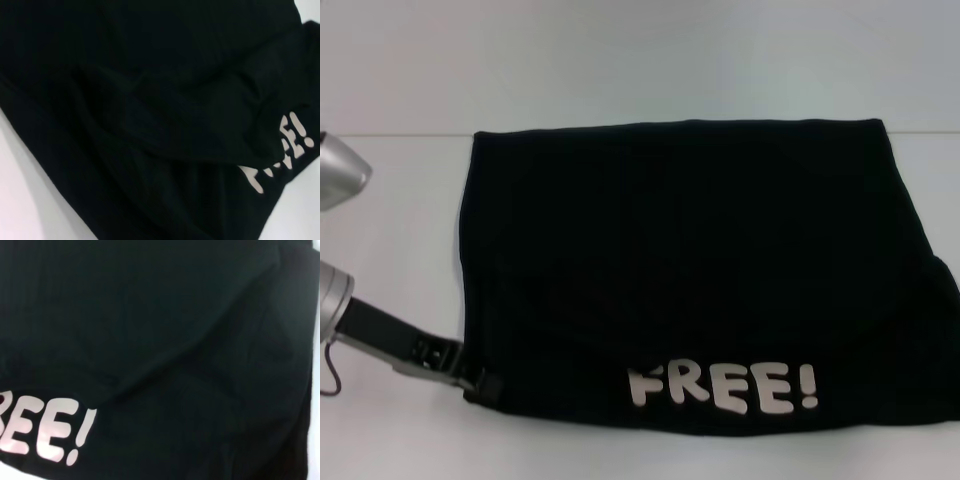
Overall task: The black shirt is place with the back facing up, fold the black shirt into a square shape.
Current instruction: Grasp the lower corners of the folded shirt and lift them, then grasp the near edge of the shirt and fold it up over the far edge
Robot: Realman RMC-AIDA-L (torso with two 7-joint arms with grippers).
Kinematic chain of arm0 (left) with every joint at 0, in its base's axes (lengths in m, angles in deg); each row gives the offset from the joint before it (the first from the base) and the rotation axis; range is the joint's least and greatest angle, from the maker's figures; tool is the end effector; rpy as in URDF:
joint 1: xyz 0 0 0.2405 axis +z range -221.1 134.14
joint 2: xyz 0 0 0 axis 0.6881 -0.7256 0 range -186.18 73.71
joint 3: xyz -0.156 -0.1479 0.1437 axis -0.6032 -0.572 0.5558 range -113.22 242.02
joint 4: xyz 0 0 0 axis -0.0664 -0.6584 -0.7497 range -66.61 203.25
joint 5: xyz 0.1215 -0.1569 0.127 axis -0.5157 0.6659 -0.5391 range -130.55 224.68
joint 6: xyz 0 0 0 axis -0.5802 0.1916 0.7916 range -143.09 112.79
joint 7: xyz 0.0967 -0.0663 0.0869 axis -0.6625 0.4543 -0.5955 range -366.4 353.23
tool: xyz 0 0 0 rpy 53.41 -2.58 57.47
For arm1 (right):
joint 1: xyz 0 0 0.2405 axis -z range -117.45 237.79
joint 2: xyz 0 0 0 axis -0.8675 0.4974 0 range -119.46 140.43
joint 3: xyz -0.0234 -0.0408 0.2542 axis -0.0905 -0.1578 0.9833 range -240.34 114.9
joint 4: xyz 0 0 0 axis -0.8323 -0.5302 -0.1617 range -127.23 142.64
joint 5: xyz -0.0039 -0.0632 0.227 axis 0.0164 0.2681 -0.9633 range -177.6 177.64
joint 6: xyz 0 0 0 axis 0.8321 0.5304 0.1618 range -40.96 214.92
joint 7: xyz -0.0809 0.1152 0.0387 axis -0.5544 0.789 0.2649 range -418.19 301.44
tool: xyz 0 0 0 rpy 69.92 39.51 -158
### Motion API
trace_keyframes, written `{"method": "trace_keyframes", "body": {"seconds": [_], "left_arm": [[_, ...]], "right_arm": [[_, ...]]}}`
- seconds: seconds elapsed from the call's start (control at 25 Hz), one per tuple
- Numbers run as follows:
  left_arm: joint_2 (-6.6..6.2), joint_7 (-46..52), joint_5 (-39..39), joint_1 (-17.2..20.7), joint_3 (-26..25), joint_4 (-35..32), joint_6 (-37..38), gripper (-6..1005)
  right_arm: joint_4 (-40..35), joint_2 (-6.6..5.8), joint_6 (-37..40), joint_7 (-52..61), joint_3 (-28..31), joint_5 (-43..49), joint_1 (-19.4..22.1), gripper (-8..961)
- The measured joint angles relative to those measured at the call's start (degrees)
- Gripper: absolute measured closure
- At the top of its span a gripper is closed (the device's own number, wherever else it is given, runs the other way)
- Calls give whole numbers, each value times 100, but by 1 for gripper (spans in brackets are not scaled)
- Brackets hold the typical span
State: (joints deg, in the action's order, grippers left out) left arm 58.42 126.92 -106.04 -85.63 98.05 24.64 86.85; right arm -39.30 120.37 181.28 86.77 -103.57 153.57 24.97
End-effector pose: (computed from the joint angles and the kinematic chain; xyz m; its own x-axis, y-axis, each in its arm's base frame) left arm -0.2807 0.3637 0.0391 0.3543 0.9342 -0.0423 0.9325 -0.3563 -0.0591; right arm 0.3369 0.3582 0.0818 0.1389 -0.9890 -0.0507 -0.9442 -0.1168 -0.3080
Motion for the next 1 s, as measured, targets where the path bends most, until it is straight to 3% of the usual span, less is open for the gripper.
{"method": "trace_keyframes", "body": {"seconds": [0.24, 0.56, 1.0], "left_arm": [[151, 37, 0, 207, 386, -204, 333, 997], [299, 47, -148, 522, 461, -473, 726, 996], [345, 41, -174, 601, 436, -620, 890, 997]], "right_arm": [[-64, 68, 368, -128, -32, 180, 101, 895], [-64, 120, 717, -232, -3, 359, 279, 895], [-64, 149, 885, -440, 113, 325, 274, 896]]}}
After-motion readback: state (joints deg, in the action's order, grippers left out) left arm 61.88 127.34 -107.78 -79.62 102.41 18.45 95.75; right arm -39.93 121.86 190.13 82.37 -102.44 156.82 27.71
